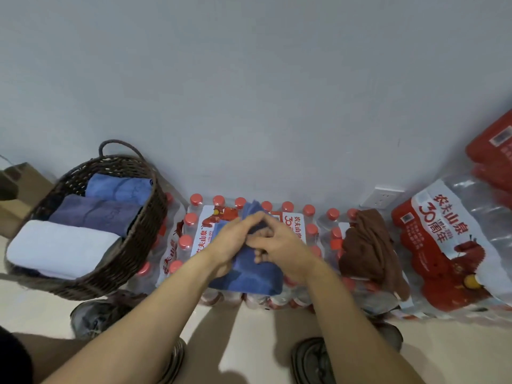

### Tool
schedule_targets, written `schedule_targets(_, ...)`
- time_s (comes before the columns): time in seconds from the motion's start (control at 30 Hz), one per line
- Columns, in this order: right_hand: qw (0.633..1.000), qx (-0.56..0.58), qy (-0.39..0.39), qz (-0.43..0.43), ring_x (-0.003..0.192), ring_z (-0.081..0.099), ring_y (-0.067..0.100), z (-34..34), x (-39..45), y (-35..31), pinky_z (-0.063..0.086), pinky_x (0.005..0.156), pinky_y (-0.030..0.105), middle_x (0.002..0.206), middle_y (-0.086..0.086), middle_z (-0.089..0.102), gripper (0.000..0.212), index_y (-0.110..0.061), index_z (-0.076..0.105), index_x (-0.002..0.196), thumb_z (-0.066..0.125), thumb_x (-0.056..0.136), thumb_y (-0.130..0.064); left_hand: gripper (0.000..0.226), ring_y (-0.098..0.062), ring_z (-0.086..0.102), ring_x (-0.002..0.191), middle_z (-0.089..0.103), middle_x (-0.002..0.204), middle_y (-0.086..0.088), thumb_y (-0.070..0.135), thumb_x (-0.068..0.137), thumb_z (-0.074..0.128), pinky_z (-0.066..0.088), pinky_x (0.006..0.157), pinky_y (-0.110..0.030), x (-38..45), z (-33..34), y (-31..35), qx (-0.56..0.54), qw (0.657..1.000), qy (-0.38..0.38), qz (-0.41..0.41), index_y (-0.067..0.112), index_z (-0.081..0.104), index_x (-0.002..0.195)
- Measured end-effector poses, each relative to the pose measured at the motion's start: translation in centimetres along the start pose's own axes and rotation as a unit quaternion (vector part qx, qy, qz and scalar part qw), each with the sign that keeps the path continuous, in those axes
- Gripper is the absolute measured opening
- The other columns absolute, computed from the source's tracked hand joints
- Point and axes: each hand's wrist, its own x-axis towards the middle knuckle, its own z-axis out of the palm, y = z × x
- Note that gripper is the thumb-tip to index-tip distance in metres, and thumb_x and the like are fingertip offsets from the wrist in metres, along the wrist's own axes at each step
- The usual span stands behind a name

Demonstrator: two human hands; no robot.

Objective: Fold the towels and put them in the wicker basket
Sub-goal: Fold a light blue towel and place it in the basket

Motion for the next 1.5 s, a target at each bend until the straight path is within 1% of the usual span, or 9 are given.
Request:
schedule_targets(0.13, 0.998, 0.017, 0.06, 0.013, 0.082, 0.066, 0.014, 2.1, 0.8, 0.7, 0.058, 0.074, 0.024, 0.094, 0.006, 0.068, 0.042, -0.007, 0.052, 0.133, 0.061, 0.093, -0.001, 0.025, -0.036, 0.071, 0.092, 0.073, 0.098, -0.019, 0.026, 0.094, 0.064, 0.057, 0.086, -0.047, 0.3, -3.8, -1.0, 0.062, 0.993, 0.1, 0.011, 0.004, 0.068, 0.104)
schedule_targets(0.27, 0.943, -0.24, 0.225, -0.051, 0.084, 0.063, 0.017, 2.8, 1.1, 2.6, 0.055, 0.086, 0.034, 0.095, 0.003, 0.066, 0.028, -0.011, 0.067, 0.115, 0.063, 0.088, -0.007, 0.015, -0.035, 0.07, 0.092, 0.073, 0.1, -0.018, 0.016, 0.097, 0.057, 0.058, 0.084, -0.048, 0.7, -5.7, -1.9, 0.091, 0.984, 0.154, 0.0, 0.006, 0.066, 0.105)
schedule_targets(0.5, 0.859, -0.494, 0.107, -0.078, 0.117, 0.046, 0.025, 5.0, 1.1, 6.1, 0.04, 0.102, 0.037, 0.124, 0.007, 0.05, 0.051, -0.021, 0.049, 0.14, 0.058, 0.094, -0.041, 0.021, -0.017, 0.059, 0.066, 0.066, 0.078, -0.005, 0.02, 0.097, 0.053, 0.044, 0.056, -0.028, 1.3, -7.0, -2.9, 0.255, 0.951, 0.176, -0.012, 0.015, 0.058, 0.077)
schedule_targets(0.63, 0.855, -0.498, 0.123, -0.072, 0.116, 0.045, 0.026, 5.3, 1.3, 7.2, 0.042, 0.099, 0.038, 0.124, 0.008, 0.05, 0.051, -0.023, 0.049, 0.139, 0.056, 0.093, -0.044, 0.035, -0.018, 0.052, 0.047, 0.057, 0.051, -0.002, 0.029, 0.085, 0.063, 0.038, 0.047, -0.024, 1.2, -8.9, -2.2, 0.448, 0.858, 0.25, -0.012, 0.011, 0.053, 0.057)
schedule_targets(0.77, 0.858, -0.495, 0.133, -0.032, 0.12, 0.045, 0.025, 5.3, 2.1, 7.5, 0.044, 0.1, 0.038, 0.125, 0.005, 0.049, 0.05, -0.03, 0.047, 0.137, 0.058, 0.091, -0.047, 0.045, -0.019, 0.068, 0.054, 0.07, 0.061, -0.005, 0.053, 0.073, 0.078, 0.055, 0.054, -0.028, 0.0, -10.1, -0.8, 0.485, 0.85, 0.146, -0.144, 0.009, 0.068, 0.075)
schedule_targets(0.9, 0.865, -0.485, 0.129, 0.005, 0.12, 0.046, 0.026, 5.5, 2.5, 7.2, 0.046, 0.099, 0.041, 0.125, 0.004, 0.047, 0.05, -0.033, 0.045, 0.136, 0.06, 0.09, -0.047, 0.051, -0.014, 0.055, 0.052, 0.059, 0.057, 0.0, 0.056, 0.065, 0.082, 0.043, 0.05, -0.024, -0.3, -8.2, -1.6, 0.572, 0.798, 0.128, -0.14, 0.011, 0.059, 0.066)
schedule_targets(1.13, 0.895, -0.442, 0.049, 0.049, 0.118, 0.05, 0.031, 4.3, 2.2, 5.7, 0.047, 0.098, 0.041, 0.134, 0.01, 0.041, 0.051, -0.026, 0.04, 0.141, 0.058, 0.094, -0.021, 0.034, -0.017, 0.048, 0.056, 0.053, 0.061, -0.002, 0.032, 0.072, 0.082, 0.04, 0.054, -0.026, -1.0, -7.1, -1.8, 0.494, 0.847, 0.119, -0.154, 0.011, 0.056, 0.066)
schedule_targets(1.33, 0.963, -0.26, 0.056, -0.04, 0.094, 0.054, 0.016, 2.0, 1.2, 2.6, 0.05, 0.082, 0.021, 0.114, 0.002, 0.047, 0.042, -0.014, 0.048, 0.123, 0.066, 0.087, -0.004, 0.031, -0.018, 0.047, 0.059, 0.054, 0.07, -0.005, 0.012, 0.069, 0.08, 0.041, 0.056, -0.026, -1.7, -6.1, 0.7, 0.447, 0.887, 0.118, 0.008, 0.011, 0.053, 0.084)
schedule_targets(1.5, 0.895, -0.374, 0.143, -0.196, 0.13, 0.032, 0.016, -0.7, -0.3, -2.0, 0.033, 0.105, 0.029, 0.133, -0.007, 0.034, 0.066, -0.035, 0.053, 0.123, 0.081, 0.064, -0.022, 0.029, -0.006, 0.062, 0.069, 0.068, 0.083, 0.004, 0.0, 0.074, 0.075, 0.049, 0.065, -0.02, -3.3, -4.2, 4.7, 0.433, 0.863, 0.069, 0.251, 0.021, 0.063, 0.089)
